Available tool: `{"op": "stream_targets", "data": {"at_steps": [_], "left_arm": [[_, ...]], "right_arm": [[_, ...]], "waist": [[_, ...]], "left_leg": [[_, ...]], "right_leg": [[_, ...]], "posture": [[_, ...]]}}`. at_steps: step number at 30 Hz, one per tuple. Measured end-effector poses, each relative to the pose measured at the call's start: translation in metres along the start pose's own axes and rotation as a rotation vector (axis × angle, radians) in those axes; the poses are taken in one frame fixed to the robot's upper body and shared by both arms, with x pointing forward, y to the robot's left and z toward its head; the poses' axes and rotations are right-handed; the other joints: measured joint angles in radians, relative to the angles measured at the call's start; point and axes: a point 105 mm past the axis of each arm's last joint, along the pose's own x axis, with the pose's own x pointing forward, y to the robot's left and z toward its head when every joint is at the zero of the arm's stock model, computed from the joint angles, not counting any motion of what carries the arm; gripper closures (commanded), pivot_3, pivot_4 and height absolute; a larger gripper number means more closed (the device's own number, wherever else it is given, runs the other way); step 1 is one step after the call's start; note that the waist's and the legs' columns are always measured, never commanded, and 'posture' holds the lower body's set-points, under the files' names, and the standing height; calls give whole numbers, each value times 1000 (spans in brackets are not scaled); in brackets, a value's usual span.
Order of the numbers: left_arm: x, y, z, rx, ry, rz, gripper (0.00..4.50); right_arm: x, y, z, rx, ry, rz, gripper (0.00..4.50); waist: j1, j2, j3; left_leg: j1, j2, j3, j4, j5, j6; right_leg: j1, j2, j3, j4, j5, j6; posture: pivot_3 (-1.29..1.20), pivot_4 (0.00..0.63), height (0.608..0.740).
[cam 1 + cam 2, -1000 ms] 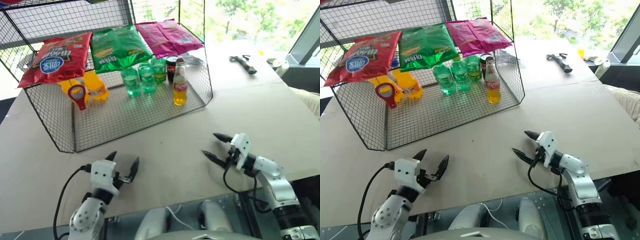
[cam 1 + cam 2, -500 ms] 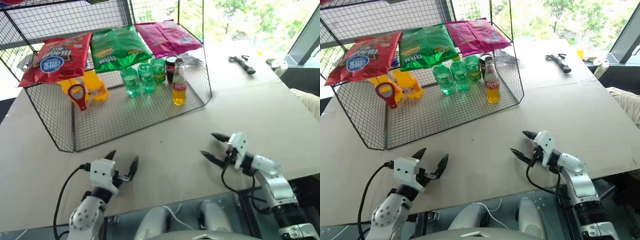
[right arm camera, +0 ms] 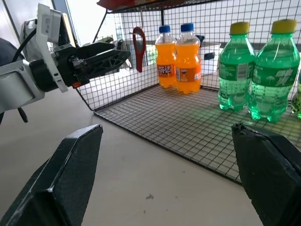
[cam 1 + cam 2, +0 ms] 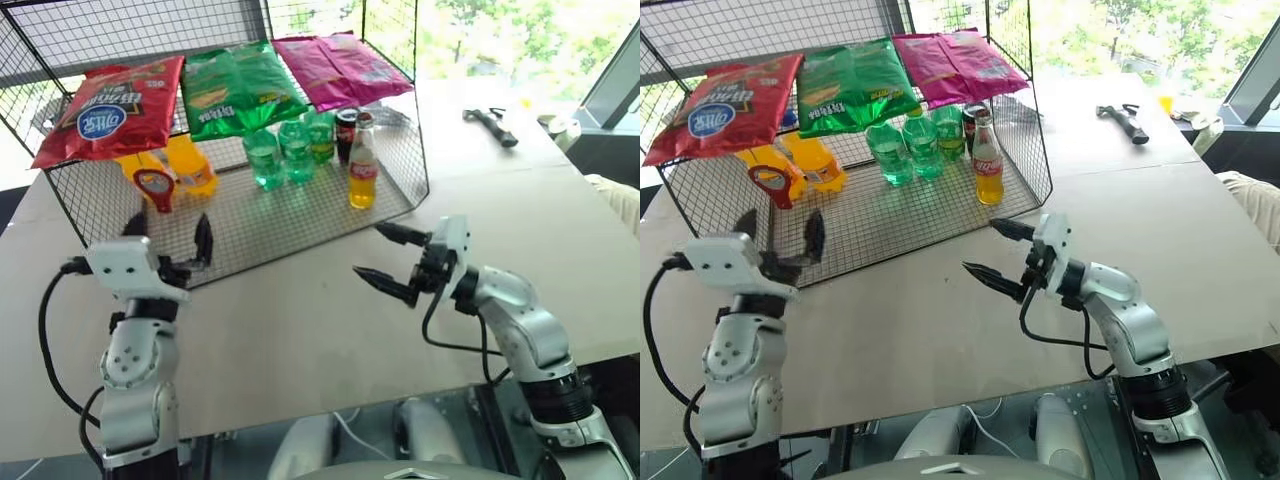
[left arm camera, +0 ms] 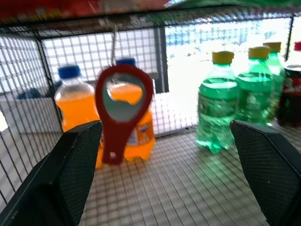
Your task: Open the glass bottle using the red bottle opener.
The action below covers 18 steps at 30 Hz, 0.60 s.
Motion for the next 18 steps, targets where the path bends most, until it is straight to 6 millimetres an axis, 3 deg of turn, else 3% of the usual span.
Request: {"op": "stream_targets", "data": {"at_steps": [3, 9, 18], "left_arm": [[10, 8, -2, 4, 8, 52, 0], [32, 10, -8, -23, 20, 91, 0], [47, 9, -17, -15, 48, 95, 0]], "right_arm": [[5, 0, 12, -29, -22, 8, 82], [9, -1, 20, -51, -31, 10, 82], [9, -1, 24, -74, -34, -5, 82]], "waist": [[-1, 0, 0], [0, 0, 0], [-6, 0, 0]], "left_leg": [[0, 0, 0, 0, 0, 0], [0, -1, 0, 1, 0, 0], [0, -1, 0, 1, 0, 0]], "right_leg": [[0, 0, 0, 1, 0, 0], [0, 0, 0, 1, 0, 0], [0, 0, 0, 2, 0, 0]], "posture": [[0, 150, 740], [0, 150, 740], [0, 150, 740]]}}
